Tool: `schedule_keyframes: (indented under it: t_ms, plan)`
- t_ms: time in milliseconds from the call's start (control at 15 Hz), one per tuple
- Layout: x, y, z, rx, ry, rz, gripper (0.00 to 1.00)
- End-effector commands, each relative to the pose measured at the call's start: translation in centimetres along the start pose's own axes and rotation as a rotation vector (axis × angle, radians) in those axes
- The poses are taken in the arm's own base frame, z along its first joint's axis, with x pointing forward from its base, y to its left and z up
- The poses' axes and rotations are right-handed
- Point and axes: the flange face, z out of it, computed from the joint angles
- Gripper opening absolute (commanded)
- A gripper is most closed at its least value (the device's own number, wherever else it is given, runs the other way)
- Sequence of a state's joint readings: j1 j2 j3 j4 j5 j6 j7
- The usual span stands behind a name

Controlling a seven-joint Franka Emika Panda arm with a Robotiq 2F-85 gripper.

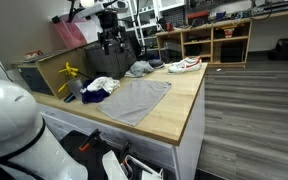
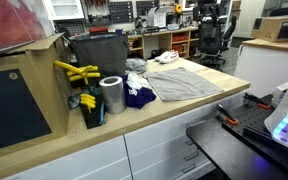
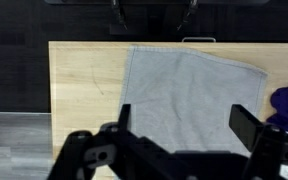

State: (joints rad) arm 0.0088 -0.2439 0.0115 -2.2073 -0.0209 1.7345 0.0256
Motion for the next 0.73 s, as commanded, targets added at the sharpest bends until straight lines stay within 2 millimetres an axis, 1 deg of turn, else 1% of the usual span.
schedule_keyframes:
  t_ms: [0,133,200,400,667]
  plan:
    - [-3.1,0.2,-1.1,-0.003,0.025,0.006,1.0]
    - [-3.9,0.5,-1.4,0.01,0.024,0.021,1.0]
    - [-2.3,0.2,-1.2,0.002,0.029,0.006,1.0]
    - [-3.1,0.5,-1.6,0.004,0.033,0.01,1.0]
    - [-3.2,0.5,-1.4,0.004,0.028,0.01,1.0]
